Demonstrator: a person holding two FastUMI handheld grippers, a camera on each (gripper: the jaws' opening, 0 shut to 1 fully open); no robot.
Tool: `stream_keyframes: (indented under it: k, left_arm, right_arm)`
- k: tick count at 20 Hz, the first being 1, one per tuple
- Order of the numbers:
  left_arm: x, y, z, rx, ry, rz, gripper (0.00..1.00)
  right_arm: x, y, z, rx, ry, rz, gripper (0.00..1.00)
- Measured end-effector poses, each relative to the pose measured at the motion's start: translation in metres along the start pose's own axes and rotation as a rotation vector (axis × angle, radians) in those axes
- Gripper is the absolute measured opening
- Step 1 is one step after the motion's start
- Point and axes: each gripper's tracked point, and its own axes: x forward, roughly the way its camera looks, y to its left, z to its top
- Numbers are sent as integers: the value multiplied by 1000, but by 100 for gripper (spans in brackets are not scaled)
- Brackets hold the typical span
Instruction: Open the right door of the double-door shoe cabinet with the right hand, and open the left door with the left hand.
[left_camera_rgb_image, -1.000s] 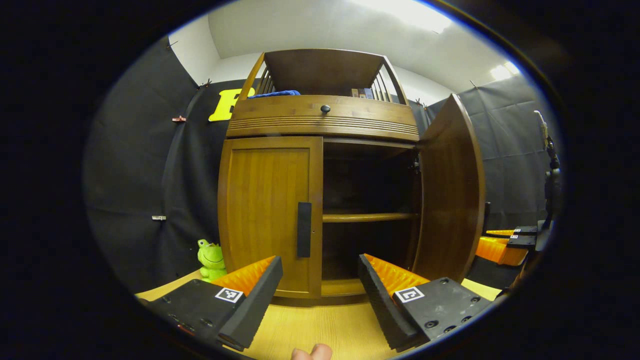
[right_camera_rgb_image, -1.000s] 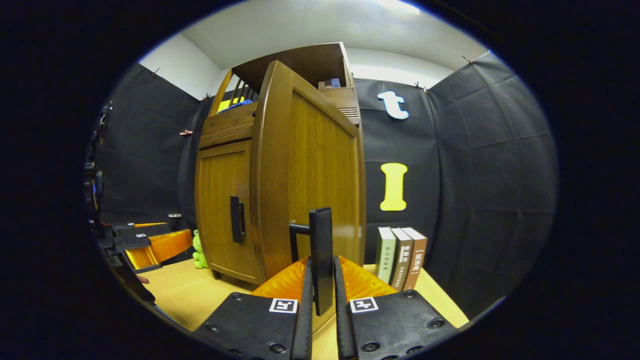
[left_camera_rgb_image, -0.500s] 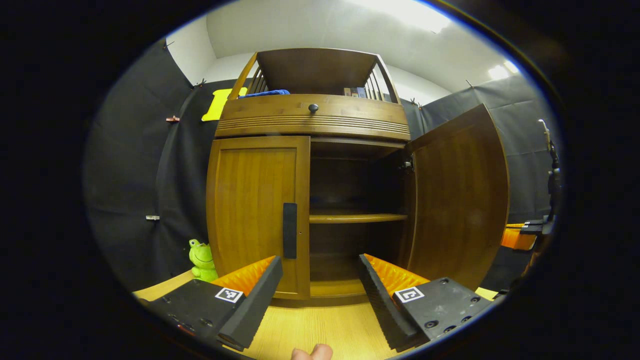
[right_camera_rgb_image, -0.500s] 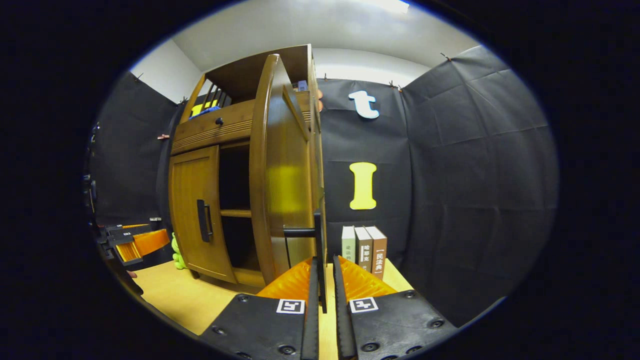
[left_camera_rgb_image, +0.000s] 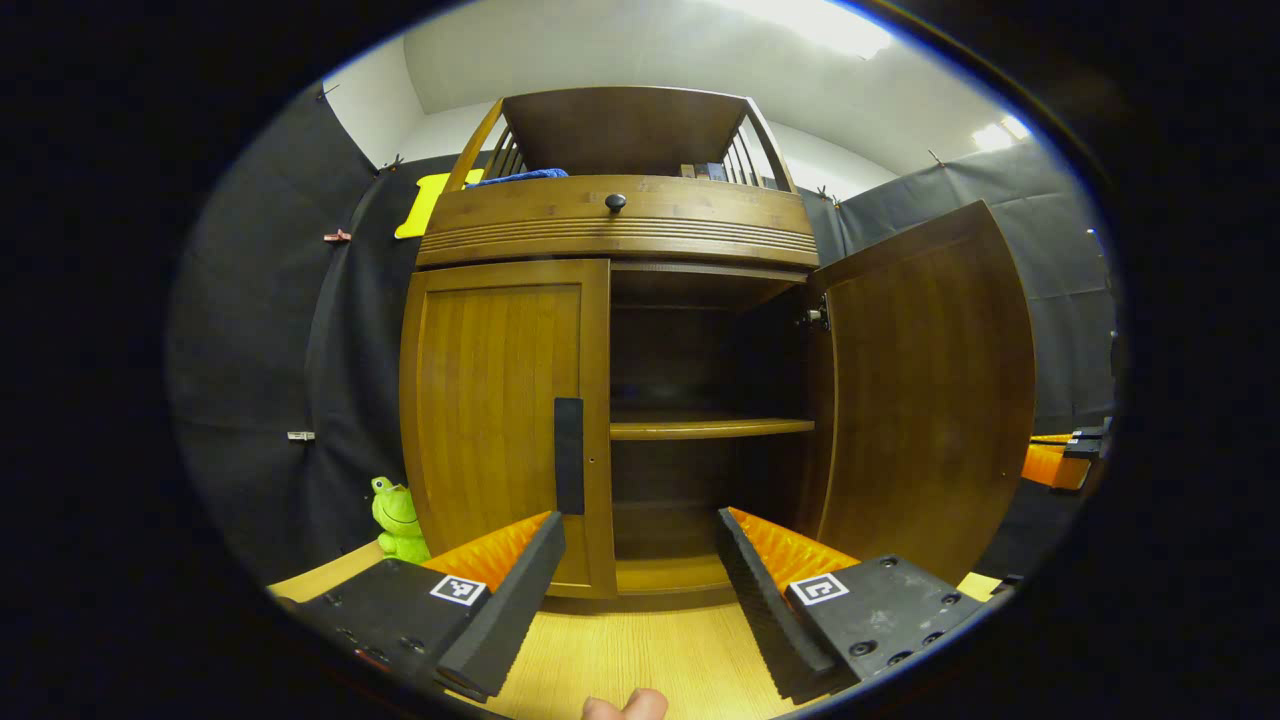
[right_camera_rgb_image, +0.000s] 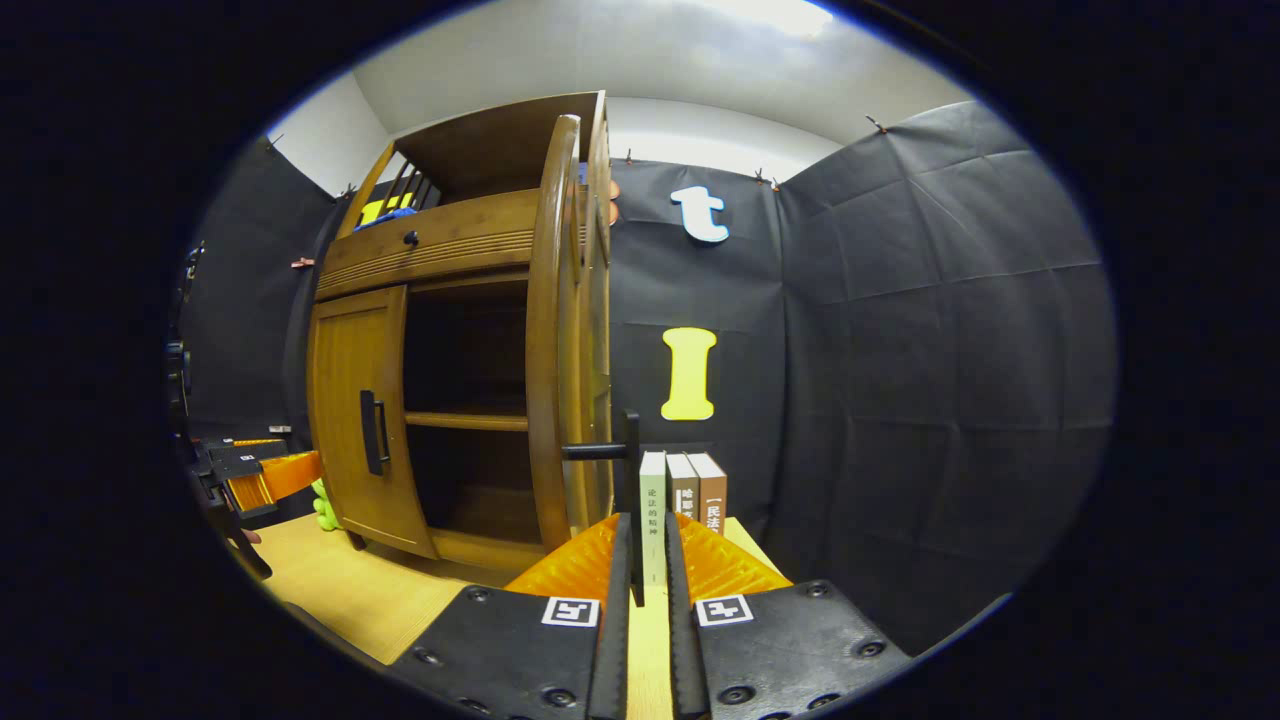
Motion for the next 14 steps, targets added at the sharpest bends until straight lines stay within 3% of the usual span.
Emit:
stream_keyframes:
  k: [1,4,6,7,11,14]
  left_arm:
    - [1,1,1,0,-2,2,93]
    - [10,5,7,-14,-17,-8,93]
    - [22,8,14,-32,-28,-19,93]
    - [29,13,14,-35,-24,-13,94]
    - [69,41,14,-20,-27,30,93]
    - [98,56,11,-33,-11,37,93]
  right_arm:
    - [-2,-5,1,14,-2,-15,23]
    - [-4,-31,6,-14,-33,-117,69]
    - [-9,-33,13,-23,-59,-142,100]
    - [-14,-29,16,-8,-59,-139,93]
    - [-36,-21,39,6,-112,-128,100]
    - [-49,-2,50,-33,-136,-103,97]
